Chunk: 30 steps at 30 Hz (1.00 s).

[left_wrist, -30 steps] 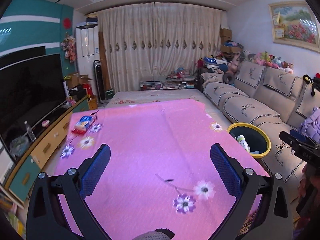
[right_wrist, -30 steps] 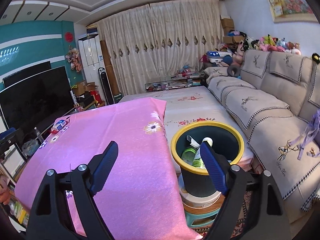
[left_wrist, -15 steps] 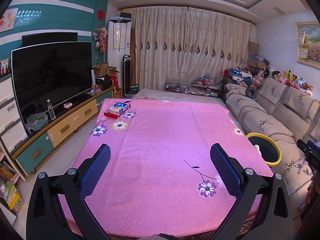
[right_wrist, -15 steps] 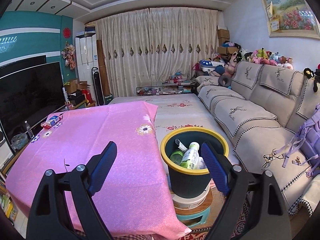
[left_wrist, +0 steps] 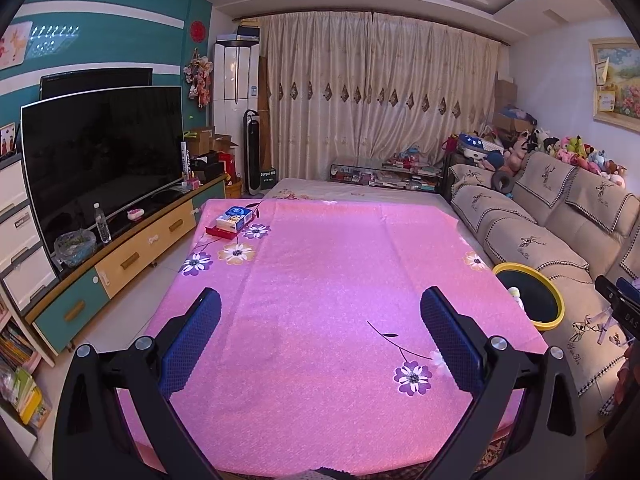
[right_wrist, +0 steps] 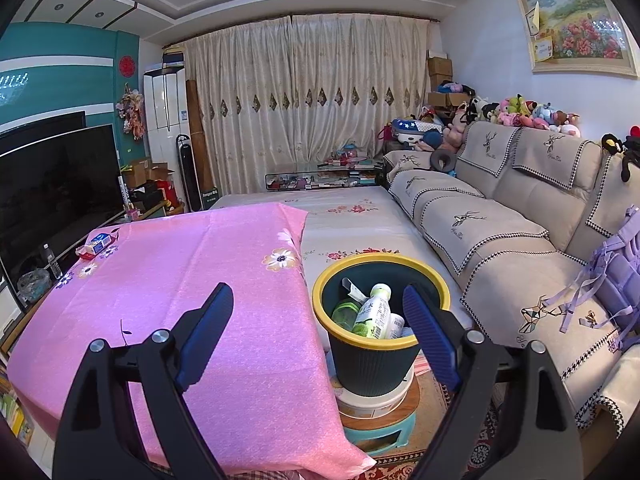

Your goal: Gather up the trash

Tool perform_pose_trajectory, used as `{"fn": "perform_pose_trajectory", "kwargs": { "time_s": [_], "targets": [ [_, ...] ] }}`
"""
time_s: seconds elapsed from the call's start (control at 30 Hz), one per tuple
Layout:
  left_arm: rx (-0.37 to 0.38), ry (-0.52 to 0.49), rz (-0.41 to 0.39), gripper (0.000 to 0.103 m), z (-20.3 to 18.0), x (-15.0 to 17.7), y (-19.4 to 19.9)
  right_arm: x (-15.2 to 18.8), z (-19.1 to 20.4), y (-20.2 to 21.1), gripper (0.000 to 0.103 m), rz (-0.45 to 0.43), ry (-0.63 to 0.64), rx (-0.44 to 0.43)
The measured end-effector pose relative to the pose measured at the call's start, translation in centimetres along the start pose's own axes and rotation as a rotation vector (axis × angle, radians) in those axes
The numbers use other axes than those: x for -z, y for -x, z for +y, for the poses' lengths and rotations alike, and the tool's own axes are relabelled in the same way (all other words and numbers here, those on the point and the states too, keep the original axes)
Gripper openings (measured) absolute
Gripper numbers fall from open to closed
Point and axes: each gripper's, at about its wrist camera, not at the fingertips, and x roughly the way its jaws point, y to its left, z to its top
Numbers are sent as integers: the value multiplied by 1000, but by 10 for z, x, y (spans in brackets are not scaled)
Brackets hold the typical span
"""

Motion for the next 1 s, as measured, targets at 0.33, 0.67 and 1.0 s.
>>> {"fn": "perform_pose_trajectory", "kwargs": {
  "time_s": [0.33,0.67,1.0],
  "targets": [
    [-6,-5,-3,98,-1,-2,0,0,0,-1,82,-1,-2,0],
    [-8,-6,-5,98,0,-2,1,1,0,-2,82,0,-4,0],
    [-8,-7,-4,98,0,-2,1,3,1,-5,82,5,-10,1]
  ]
}}
